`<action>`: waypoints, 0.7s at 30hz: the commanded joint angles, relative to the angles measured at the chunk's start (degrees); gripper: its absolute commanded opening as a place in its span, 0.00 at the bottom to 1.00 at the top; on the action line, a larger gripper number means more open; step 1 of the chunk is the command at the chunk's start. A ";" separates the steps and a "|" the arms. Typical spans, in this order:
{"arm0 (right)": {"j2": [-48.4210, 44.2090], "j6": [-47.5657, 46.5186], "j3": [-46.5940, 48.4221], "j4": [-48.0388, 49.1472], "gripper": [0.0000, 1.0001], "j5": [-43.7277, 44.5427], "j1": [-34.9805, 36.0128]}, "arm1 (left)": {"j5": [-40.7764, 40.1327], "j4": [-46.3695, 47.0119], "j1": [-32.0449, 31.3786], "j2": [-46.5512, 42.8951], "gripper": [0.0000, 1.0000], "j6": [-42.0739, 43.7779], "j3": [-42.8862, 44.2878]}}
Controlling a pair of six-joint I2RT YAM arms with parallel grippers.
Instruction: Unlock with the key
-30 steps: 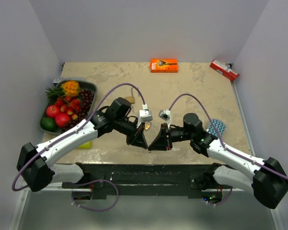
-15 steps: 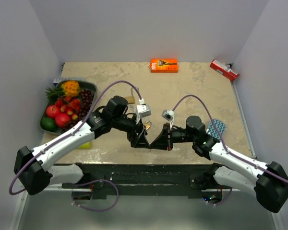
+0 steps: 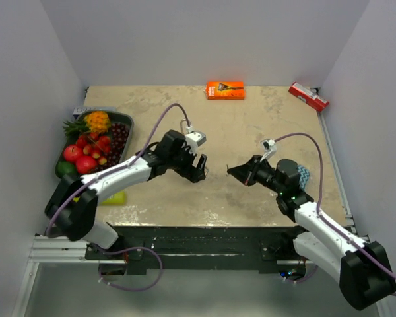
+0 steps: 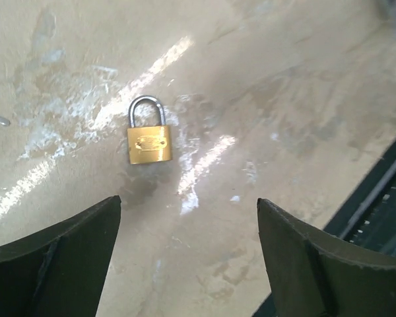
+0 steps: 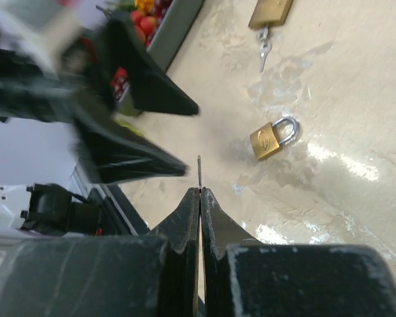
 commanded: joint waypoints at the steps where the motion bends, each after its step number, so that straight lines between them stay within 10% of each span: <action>1: -4.69 -0.87 2.00 -1.79 0.00 4.40 -0.64 | -5.40 -4.55 -0.28 9.26 0.86 -0.60 7.57; 21: -7.34 1.23 -1.25 0.38 0.00 -0.16 -0.64 | -19.29 -13.09 -5.65 29.57 0.73 6.43 21.56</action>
